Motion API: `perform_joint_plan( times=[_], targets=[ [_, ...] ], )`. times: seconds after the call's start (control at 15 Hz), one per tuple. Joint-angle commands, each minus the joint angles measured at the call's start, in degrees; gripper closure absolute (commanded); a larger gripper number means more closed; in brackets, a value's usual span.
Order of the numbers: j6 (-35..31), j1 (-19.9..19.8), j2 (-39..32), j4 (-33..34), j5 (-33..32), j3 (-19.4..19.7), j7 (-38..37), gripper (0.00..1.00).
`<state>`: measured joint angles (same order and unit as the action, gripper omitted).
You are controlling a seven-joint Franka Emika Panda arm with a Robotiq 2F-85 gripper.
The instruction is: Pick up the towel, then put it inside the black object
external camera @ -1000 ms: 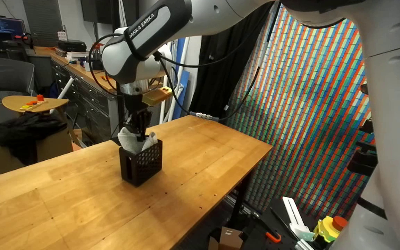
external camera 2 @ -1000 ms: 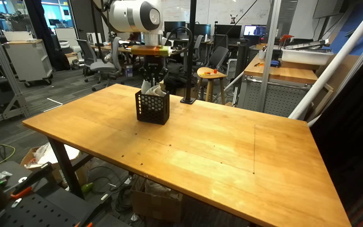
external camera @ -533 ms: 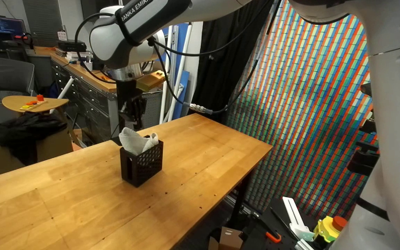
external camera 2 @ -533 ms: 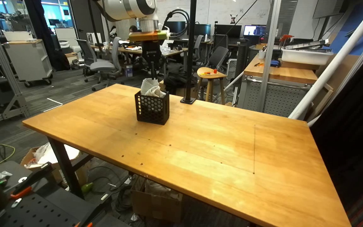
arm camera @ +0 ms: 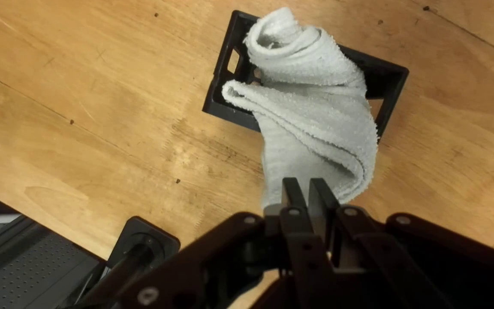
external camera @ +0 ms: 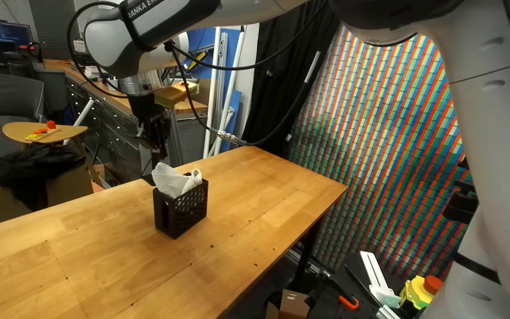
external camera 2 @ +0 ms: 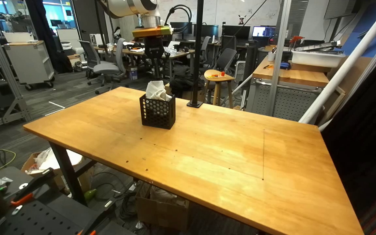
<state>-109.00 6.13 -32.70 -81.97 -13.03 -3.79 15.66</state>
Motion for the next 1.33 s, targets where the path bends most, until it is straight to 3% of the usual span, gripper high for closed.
perform_joint_plan(
  times=[0.0, 0.6, 1.27],
  targets=[
    [5.0, 0.9, -6.3, 10.5, -0.9, -0.1, 2.6, 0.86],
    [10.5, 0.8, -15.2, 23.7, -0.2, 0.0, 7.1, 0.86],
    [9.4, -0.7, -17.4, 23.3, 0.7, 0.0, 6.9, 0.86]
  ],
)
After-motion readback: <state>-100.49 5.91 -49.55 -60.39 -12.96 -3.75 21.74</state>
